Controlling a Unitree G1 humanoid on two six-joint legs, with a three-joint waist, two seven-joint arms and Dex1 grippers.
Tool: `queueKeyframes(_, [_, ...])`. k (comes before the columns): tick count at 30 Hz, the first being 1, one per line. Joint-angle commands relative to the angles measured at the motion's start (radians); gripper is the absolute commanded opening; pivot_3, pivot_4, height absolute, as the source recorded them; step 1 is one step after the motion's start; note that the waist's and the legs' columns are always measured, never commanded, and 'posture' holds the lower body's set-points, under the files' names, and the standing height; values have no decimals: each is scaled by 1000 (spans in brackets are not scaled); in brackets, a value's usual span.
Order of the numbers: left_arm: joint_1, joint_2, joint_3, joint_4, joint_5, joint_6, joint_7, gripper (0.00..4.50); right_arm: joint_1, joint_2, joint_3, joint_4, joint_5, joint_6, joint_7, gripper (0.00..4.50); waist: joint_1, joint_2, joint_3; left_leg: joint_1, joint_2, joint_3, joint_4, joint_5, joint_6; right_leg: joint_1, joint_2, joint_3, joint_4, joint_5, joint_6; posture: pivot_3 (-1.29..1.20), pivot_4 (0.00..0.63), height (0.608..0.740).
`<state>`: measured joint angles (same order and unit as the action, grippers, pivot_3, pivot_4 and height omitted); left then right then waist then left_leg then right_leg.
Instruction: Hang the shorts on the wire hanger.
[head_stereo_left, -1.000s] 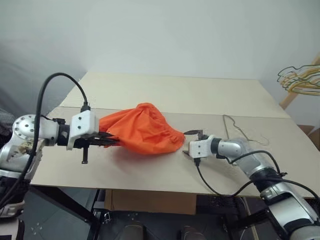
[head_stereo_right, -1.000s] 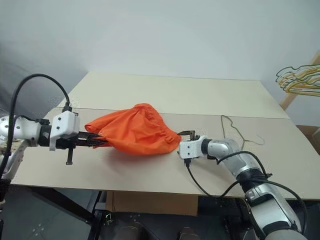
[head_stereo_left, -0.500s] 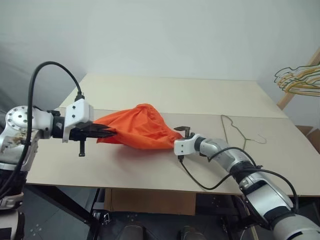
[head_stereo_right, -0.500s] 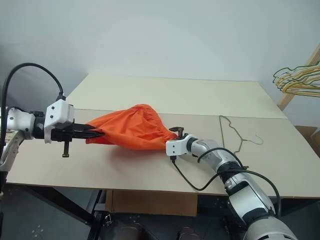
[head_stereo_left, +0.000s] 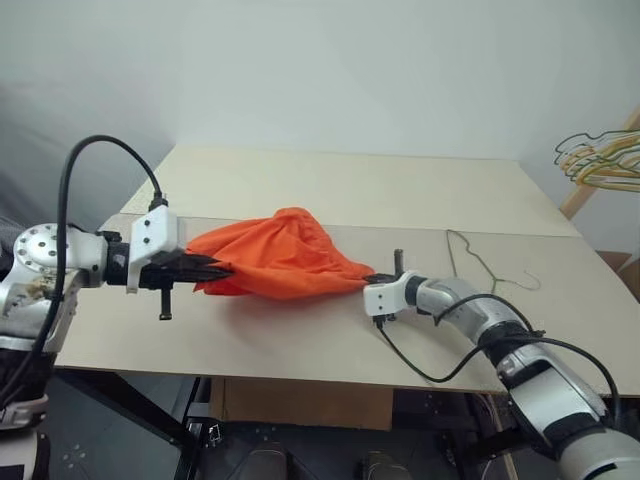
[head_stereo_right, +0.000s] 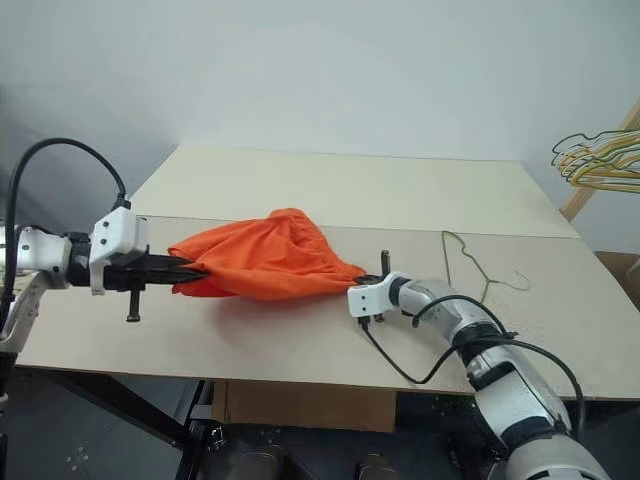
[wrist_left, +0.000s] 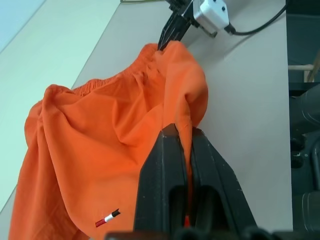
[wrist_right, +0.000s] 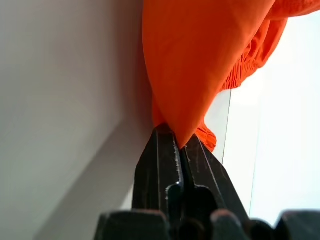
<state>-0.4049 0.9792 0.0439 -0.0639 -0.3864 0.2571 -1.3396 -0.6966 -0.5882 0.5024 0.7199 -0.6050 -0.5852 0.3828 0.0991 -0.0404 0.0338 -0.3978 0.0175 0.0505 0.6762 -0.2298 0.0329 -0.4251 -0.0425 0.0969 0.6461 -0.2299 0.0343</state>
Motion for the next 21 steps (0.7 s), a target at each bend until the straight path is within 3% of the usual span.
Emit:
queueKeyframes(1, [2, -17, -23, 15, 35, -92, -21, 0, 59, -112, -89, -199, 89, 3, 95, 15, 1, 0, 0, 0, 0, 0, 0, 0, 0, 0, 0, 0, 0, 0, 0, 236, 0, 740])
queueKeyframes(8, [-72, -69, -131, 149, 151, -303, -83, 0, 361, -395, -247, -707, 268, 134, 359, 15, -3, 0, 0, -2, 0, -1, 1, 0, 0, 1, -1, 0, -3, -2, 3, 158, 0, 740])
queueKeyframes(13, [-152, -68, -184, 275, 172, -438, -212, 0, 618, -588, -397, -1063, 538, 288, 560, 15, -18, 1, 0, -1, 0, -1, 2, 0, 0, 2, -1, 0, -3, -3, 5, 121, 0, 740])
queueKeyframes(17, [-222, -92, -201, 364, 181, -484, -257, 0, 548, -524, -406, -1094, 596, 394, 564, 15, -55, 0, 1, 2, 3, 2, 3, 0, 0, 3, 0, -1, -3, -2, 4, 110, 0, 740])
queueKeyframes(21, [-403, -200, -198, 533, 259, -470, -102, 0, 246, -339, -361, -882, 590, 484, 528, 15, -65, -2, 2, 5, 3, 4, 6, 1, 2, 5, 0, 0, -3, -2, 5, 115, 0, 740])
